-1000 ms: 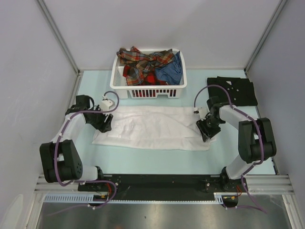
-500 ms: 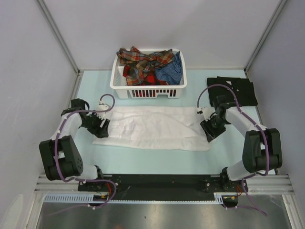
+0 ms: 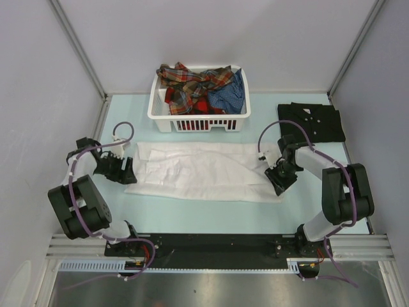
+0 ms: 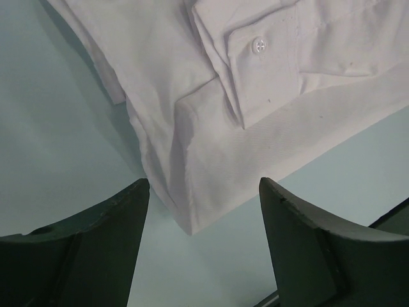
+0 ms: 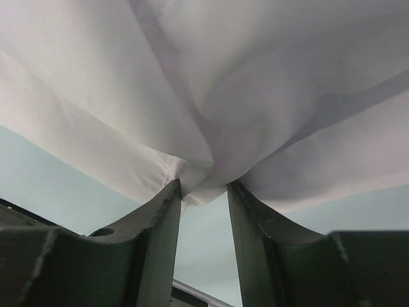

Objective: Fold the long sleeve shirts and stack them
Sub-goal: Fold the shirt

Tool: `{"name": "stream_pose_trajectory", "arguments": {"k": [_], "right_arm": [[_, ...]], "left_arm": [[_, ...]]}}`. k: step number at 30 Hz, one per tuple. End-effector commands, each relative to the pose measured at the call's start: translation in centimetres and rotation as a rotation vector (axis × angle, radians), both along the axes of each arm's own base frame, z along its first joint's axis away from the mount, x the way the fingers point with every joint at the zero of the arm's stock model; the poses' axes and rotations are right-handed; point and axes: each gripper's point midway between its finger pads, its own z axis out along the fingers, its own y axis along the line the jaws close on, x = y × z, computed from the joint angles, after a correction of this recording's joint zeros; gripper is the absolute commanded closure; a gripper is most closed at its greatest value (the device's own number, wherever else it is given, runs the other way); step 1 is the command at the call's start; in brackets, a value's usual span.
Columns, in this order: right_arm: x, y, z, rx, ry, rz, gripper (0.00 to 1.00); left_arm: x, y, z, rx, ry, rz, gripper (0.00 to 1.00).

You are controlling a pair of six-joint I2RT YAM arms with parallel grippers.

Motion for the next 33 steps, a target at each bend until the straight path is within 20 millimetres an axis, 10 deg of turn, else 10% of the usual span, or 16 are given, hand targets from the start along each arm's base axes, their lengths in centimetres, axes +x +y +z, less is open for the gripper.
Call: {"name": "stream_pose_trajectory", "arguments": {"k": [1,12,21,33], "right_arm": [[-1.9,-5.4,-2.6,-0.186,0.047,0.014,0.57],[2.6,-3.9,4.1,-0.103,-0.15,-0.081,0.51],[2.4,-2.4,2.3,-0.04,-0.024,-0.164,0.53],[5.3,-5.0,6.4,0.193,-0.031,-0.438,0.53]], "left_arm": [[1.6,-0.9,0.6,-0.124,-0.005,0.07,0.25],[4.1,-0.3,1.5,-0.145,-0.053,0.055,0.25],[2.4,-1.8,3.0,0.021,-0.17,-0.254,0.25],[1.2,-4.8,6.3,-0.005,-0.313,-0.419,0.24]]}}
